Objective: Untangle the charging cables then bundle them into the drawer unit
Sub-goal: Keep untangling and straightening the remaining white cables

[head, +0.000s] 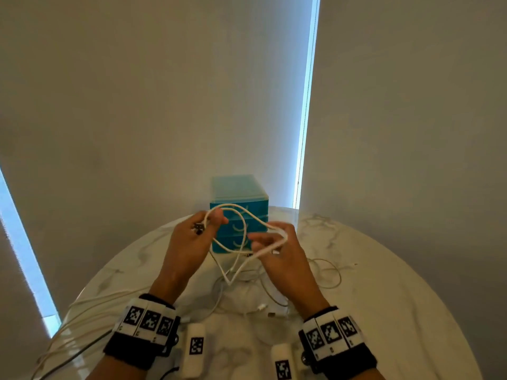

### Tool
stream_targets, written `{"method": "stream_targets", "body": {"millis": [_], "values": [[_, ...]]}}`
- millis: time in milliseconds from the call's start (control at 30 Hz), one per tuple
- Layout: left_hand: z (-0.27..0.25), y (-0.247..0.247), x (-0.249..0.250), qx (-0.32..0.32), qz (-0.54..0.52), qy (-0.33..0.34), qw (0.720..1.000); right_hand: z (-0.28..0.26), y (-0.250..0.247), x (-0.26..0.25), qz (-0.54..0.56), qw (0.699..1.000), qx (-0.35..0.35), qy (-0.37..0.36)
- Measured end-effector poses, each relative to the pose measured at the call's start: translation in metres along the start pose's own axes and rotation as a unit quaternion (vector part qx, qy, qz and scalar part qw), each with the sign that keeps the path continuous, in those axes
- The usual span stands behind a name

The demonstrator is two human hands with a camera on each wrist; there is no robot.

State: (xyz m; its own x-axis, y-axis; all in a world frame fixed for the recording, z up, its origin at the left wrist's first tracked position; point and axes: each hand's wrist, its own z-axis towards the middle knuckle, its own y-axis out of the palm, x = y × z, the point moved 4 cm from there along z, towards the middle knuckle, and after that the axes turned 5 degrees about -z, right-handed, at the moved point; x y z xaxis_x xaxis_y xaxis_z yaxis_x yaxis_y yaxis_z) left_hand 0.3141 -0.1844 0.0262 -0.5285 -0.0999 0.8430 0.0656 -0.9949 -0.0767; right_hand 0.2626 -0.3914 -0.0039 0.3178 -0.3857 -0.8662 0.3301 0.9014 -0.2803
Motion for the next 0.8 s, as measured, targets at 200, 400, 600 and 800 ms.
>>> {"method": "stream_targets", "body": {"millis": [200,400,600,800], "values": [[0.007,-0.027,-0.007,0.153,-0.108,-0.045,0.981,0.005,-0.019,0.034,-0.011,0.988,0.070,0.141],[0.008,-0.021,-0.009,0.101,-0.208,-0.103,0.968,-0.010,0.012,-0.007,0.049,0.993,-0.057,0.095],[0.001,-0.003,-0.003,0.005,-0.216,-0.103,0.971,-0.016,0.019,-0.023,0.062,0.996,-0.042,0.040],[-0.003,0.004,0.006,-0.048,-0.184,-0.100,0.977,-0.021,0.026,-0.032,-0.046,0.998,-0.023,-0.042]]}}
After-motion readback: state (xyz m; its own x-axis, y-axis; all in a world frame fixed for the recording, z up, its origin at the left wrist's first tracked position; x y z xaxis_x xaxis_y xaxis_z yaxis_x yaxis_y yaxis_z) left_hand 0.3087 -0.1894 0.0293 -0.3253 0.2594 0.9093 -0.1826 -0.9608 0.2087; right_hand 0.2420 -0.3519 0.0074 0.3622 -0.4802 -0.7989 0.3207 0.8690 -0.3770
